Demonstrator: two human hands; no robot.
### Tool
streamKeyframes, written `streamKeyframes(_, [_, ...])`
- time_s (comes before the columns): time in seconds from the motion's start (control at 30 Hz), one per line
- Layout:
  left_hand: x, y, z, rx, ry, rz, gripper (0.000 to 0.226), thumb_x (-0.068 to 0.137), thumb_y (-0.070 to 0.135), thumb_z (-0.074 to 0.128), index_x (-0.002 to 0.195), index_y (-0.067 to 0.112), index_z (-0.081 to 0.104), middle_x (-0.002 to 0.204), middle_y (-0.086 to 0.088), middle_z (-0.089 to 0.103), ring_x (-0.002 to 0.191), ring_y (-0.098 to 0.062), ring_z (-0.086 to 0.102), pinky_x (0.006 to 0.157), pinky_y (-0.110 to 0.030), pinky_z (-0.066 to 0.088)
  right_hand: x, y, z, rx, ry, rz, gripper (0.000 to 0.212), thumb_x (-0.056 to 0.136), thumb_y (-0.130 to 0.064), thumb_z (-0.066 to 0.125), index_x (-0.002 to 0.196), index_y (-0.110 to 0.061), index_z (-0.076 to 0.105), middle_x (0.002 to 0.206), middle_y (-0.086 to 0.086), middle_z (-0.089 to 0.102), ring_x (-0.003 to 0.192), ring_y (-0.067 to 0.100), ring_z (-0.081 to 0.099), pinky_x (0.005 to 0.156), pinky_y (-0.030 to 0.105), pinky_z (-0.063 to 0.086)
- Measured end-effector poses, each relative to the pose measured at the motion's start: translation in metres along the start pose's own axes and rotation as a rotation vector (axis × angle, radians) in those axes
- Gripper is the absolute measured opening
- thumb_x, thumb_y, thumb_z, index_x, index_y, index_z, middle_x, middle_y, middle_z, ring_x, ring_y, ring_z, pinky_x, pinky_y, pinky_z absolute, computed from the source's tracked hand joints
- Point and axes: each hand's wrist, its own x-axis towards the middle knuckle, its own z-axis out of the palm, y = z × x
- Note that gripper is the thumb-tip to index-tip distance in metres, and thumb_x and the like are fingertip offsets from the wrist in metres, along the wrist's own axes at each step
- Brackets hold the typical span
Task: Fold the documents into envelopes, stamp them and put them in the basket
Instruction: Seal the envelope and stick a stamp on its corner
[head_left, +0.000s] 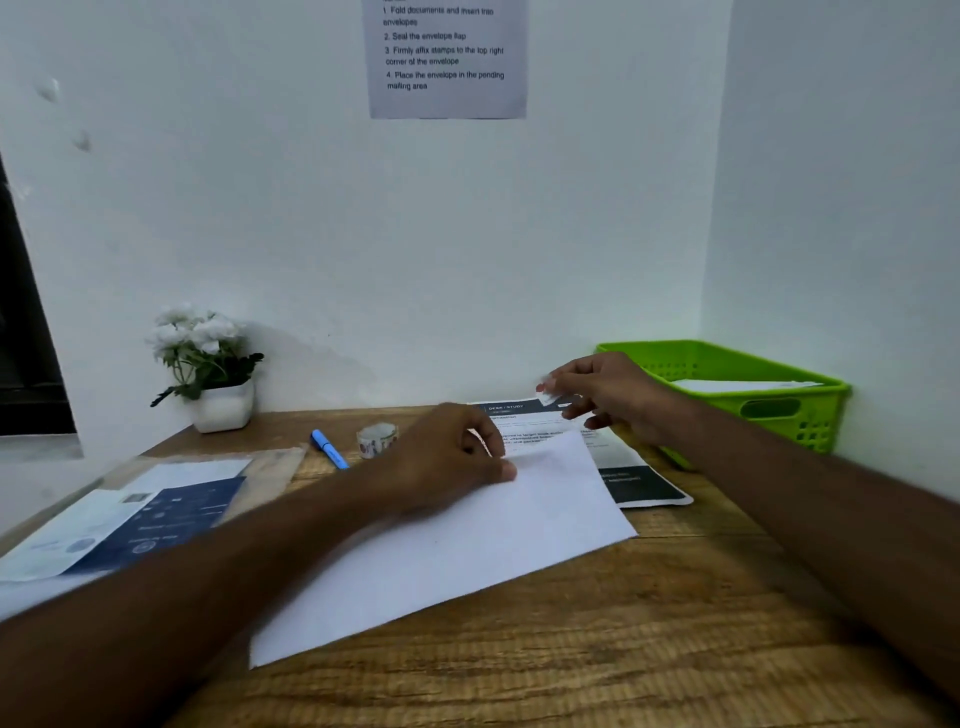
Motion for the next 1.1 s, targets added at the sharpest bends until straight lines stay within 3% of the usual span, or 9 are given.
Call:
streamKeyframes(0.2, [0.008, -0.004, -0.029, 0.027, 0.100, -0.028, 0.024, 0.082, 0.012, 0.073, 0.104, 0.018, 0.063, 0.044, 0.014, 0.053, 0.042, 0.000, 0.043, 0.047, -0.012, 0.035, -0.003, -0.008, -0.008, 0.074, -0.067, -0.026, 0.014, 0.083, -0.022, 0.076, 0.095, -0.016, 0.077, 0.091, -0.001, 0.074, 0.063, 0.011, 0.060, 0.051, 0.019, 0.044])
streamKeyframes(0.33, [0.010, -0.007, -0.033, 0.075, 0.144, -0.033, 0.027, 0.088, 0.013, 0.066, 0.113, 0.021, 0.065, 0.059, 0.008, 0.061, 0.055, 0.001, 0.054, 0.061, -0.017, 0.041, -0.004, -0.009, -0.009, 0.038, -0.138, -0.058, 0.016, 0.084, -0.025, 0.075, 0.097, -0.016, 0.077, 0.086, -0.006, 0.074, 0.062, 0.008, 0.059, 0.055, 0.020, 0.045])
streamKeyframes(0.47, [0.008, -0.008, -0.033, 0.114, 0.143, -0.035, 0.021, 0.088, 0.011, 0.062, 0.101, 0.019, 0.075, 0.079, -0.003, 0.073, 0.073, -0.011, 0.065, 0.074, -0.029, 0.051, -0.004, -0.010, -0.009, 0.044, -0.168, -0.066, 0.021, 0.086, -0.024, 0.073, 0.103, -0.012, 0.075, 0.095, -0.001, 0.074, 0.065, 0.009, 0.061, 0.059, 0.022, 0.046])
streamKeyframes(0.67, [0.009, -0.012, -0.035, 0.094, 0.170, -0.062, 0.015, 0.087, 0.012, 0.063, 0.094, 0.020, 0.073, 0.082, -0.006, 0.073, 0.071, -0.012, 0.065, 0.074, -0.033, 0.053, -0.006, -0.009, -0.001, 0.072, -0.267, -0.043, 0.014, 0.090, -0.020, 0.067, 0.101, -0.013, 0.072, 0.095, 0.001, 0.074, 0.087, 0.015, 0.069, 0.069, 0.028, 0.052])
streamKeyframes(0.87, [0.008, -0.009, -0.034, 0.090, 0.201, -0.069, 0.013, 0.083, 0.010, 0.064, 0.086, 0.021, 0.070, 0.078, -0.007, 0.070, 0.068, -0.013, 0.063, 0.068, -0.030, 0.049, -0.013, -0.015, 0.011, 0.048, -0.305, -0.073, 0.015, 0.089, -0.022, 0.068, 0.100, -0.014, 0.074, 0.094, 0.002, 0.075, 0.083, 0.013, 0.068, 0.070, 0.027, 0.054])
streamKeyframes(0.97, [0.008, -0.008, -0.033, 0.169, 0.298, -0.051, 0.017, 0.081, 0.010, 0.062, 0.081, 0.027, 0.067, 0.071, 0.003, 0.065, 0.066, -0.008, 0.059, 0.063, -0.026, 0.046, -0.015, -0.019, 0.023, 0.087, -0.255, -0.104, 0.012, 0.086, -0.021, 0.071, 0.096, -0.015, 0.074, 0.090, 0.002, 0.074, 0.078, 0.015, 0.065, 0.067, 0.027, 0.051])
streamKeyframes(1.1, [0.009, -0.005, -0.038, 0.226, 0.366, -0.048, 0.019, 0.080, 0.016, 0.062, 0.078, 0.034, 0.063, 0.068, 0.011, 0.063, 0.070, -0.006, 0.059, 0.070, -0.030, 0.049, -0.018, -0.025, 0.034, 0.188, -0.183, -0.137, 0.016, 0.086, -0.019, 0.072, 0.099, -0.011, 0.073, 0.086, 0.003, 0.072, 0.072, 0.014, 0.064, 0.060, 0.023, 0.050])
